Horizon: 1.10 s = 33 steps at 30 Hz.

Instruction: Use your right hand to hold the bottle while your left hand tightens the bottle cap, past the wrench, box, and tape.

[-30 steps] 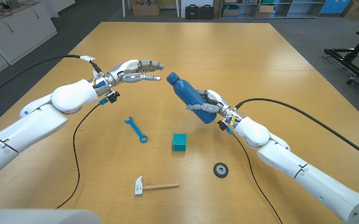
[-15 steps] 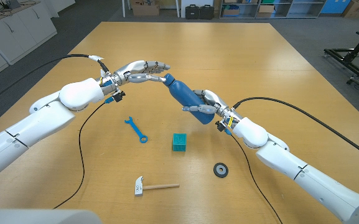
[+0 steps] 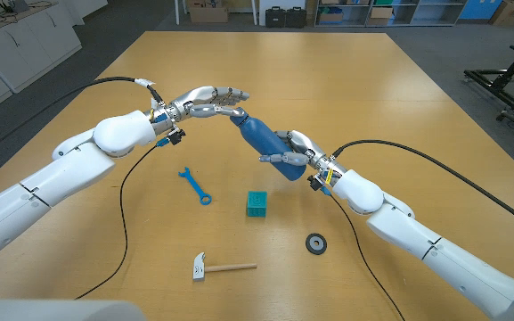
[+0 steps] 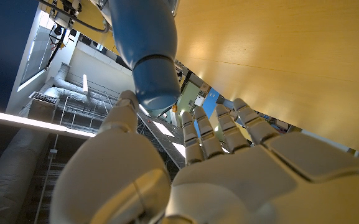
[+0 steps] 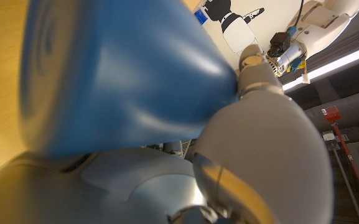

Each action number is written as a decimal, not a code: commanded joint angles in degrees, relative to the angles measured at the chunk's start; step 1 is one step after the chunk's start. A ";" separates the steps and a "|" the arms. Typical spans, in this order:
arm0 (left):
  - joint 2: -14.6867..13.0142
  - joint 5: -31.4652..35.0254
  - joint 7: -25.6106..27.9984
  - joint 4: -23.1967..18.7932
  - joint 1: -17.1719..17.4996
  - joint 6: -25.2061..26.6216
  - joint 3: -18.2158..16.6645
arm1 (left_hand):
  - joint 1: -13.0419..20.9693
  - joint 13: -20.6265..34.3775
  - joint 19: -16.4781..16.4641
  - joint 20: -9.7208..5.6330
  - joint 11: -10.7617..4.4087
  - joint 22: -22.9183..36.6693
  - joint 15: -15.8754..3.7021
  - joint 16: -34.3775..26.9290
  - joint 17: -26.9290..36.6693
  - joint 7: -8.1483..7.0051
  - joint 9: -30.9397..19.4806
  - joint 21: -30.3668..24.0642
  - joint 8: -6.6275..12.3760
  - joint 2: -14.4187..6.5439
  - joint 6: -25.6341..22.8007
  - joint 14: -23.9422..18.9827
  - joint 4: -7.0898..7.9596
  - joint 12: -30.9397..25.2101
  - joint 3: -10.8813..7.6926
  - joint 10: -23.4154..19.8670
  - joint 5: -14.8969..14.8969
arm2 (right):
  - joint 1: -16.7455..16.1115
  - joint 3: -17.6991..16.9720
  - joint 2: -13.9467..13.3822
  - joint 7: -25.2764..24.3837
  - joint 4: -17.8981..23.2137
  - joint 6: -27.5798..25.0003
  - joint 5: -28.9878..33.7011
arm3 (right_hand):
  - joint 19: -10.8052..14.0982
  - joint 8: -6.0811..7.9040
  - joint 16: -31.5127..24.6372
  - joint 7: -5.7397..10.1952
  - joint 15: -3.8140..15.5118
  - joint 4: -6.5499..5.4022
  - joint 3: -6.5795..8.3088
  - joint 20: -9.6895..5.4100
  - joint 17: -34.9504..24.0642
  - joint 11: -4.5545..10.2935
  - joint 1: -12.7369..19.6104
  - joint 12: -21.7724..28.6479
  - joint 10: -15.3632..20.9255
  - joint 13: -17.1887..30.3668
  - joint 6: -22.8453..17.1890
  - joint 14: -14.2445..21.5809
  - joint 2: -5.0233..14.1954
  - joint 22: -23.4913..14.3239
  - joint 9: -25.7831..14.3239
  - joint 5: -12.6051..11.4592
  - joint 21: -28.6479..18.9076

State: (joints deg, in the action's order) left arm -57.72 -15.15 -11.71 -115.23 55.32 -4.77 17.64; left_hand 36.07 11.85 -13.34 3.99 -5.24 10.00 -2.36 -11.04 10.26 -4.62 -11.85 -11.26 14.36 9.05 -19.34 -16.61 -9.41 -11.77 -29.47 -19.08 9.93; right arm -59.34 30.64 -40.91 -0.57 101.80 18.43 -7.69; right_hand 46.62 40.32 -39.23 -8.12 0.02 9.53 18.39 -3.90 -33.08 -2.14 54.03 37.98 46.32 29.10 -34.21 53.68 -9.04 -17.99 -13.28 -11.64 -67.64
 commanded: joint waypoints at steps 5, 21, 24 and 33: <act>-0.89 2.36 1.50 -2.21 -1.70 4.30 1.69 | 0.88 0.14 -0.96 0.47 -0.02 0.12 -0.23 -0.70 0.18 0.90 -0.28 -0.43 0.95 -0.36 -2.19 -1.59 -0.12 -1.08 0.35 -2.82 0.05 | -0.95 -0.80 -0.50 -0.17 0.88 0.36 -0.48 | 1.51 0.31 0.16 11.79 12.20 -0.86 1.45 -9.11 -0.37 12.29 15.52 -0.20 12.63 0.25 -15.02 8.20 16.12 0.02 0.05 0.07 0.00; -0.54 -2.85 -1.79 0.13 -1.69 0.13 1.39 | 0.75 0.12 -1.38 1.78 0.01 0.12 0.25 -0.58 0.17 1.16 -0.29 -0.29 0.41 -0.47 -1.33 -2.07 0.13 -0.74 0.85 -2.89 0.05 | -0.98 -1.55 -0.72 -0.85 1.14 0.15 0.08 | 1.35 0.36 0.34 11.63 12.20 -0.89 1.49 -9.11 -0.63 12.20 15.44 -0.39 12.78 0.46 -14.98 8.26 16.12 0.15 0.12 0.10 -0.28; -0.74 -3.70 -2.56 0.41 -1.88 -0.16 1.32 | -0.31 0.16 -1.22 2.59 1.95 0.13 0.72 -0.42 0.25 1.83 -0.32 -0.14 -0.01 -0.41 -0.64 -1.77 0.58 -0.45 1.44 -2.24 -0.03 | -0.94 -1.54 -0.69 -0.82 1.15 -0.05 0.06 | 1.31 0.38 0.36 11.73 12.21 -0.89 1.51 -9.11 -0.70 12.28 15.43 -0.49 12.75 0.47 -14.98 8.30 16.13 0.18 0.14 0.11 -0.35; -0.90 -5.90 -5.14 1.59 -2.96 -0.77 1.79 | -0.78 0.22 -1.86 4.18 4.70 0.12 1.41 -0.29 0.26 2.48 -0.36 -0.24 -0.63 -0.60 0.47 -1.58 0.60 -0.41 1.82 -2.14 0.04 | -1.06 -1.46 -0.60 -0.94 1.02 -0.36 0.09 | 1.25 0.41 0.46 11.79 12.23 -0.84 1.55 -9.11 -0.80 12.19 15.46 -0.59 12.77 0.55 -14.99 8.29 16.07 0.23 0.17 0.11 -0.46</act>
State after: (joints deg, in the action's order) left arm -58.54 -18.33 -14.22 -114.96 53.30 -4.06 19.11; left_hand 35.75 11.84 -15.00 7.68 -1.11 9.99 -1.51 -11.43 10.26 -2.08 -12.14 -11.26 13.95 8.29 -19.21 -18.00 -8.71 -12.47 -27.99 -21.10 9.83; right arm -60.28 29.23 -41.51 -1.35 102.93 18.67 -7.73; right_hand 46.65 40.13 -38.59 -8.31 0.92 9.53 18.39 -3.89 -33.61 -2.42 54.00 37.59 46.60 29.37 -34.40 54.59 -9.00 -17.81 -12.94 -11.64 -67.71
